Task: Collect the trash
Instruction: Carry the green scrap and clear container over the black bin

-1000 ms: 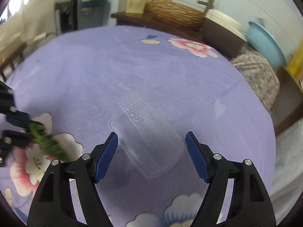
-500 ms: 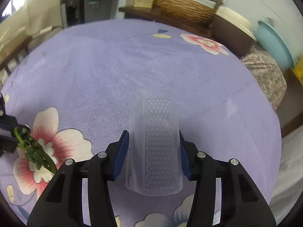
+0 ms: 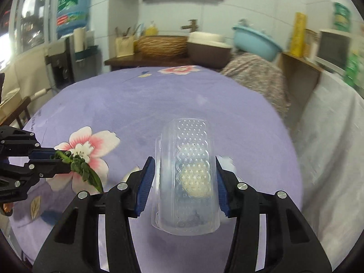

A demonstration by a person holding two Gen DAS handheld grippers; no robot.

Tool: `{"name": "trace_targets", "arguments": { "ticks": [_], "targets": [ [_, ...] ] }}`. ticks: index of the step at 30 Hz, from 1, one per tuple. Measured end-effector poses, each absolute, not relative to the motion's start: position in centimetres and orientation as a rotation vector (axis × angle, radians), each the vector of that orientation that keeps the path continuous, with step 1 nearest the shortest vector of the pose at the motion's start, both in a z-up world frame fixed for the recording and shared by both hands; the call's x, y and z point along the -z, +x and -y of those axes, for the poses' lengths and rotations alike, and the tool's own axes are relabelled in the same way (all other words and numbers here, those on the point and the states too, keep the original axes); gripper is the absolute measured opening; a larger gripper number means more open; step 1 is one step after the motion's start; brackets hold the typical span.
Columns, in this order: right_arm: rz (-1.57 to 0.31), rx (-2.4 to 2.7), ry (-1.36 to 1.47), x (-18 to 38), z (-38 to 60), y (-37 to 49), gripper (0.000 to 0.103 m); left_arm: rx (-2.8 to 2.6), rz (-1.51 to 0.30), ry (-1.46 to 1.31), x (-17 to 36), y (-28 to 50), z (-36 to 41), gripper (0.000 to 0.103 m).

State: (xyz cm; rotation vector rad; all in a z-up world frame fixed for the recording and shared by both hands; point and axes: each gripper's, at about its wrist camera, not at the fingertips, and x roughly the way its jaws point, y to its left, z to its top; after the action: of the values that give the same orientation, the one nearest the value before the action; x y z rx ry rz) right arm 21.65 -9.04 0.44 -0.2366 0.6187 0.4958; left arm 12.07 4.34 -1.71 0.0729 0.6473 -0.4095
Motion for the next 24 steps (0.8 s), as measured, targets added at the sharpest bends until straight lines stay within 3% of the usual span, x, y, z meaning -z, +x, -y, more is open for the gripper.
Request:
{"name": "trace_targets", "arguments": {
  "ticks": [17, 24],
  "targets": [
    [-0.560, -0.029, 0.009, 2.8, 26.0, 10.2, 0.051, 0.677, -0.649, 0.121, 2.8, 10.0, 11.8, 0.012],
    [-0.638, 0.124, 0.084, 8.1, 31.0, 10.0, 0.051, 0.737, -0.669, 0.167, 4.1, 9.3, 17.3, 0.012]
  ]
}}
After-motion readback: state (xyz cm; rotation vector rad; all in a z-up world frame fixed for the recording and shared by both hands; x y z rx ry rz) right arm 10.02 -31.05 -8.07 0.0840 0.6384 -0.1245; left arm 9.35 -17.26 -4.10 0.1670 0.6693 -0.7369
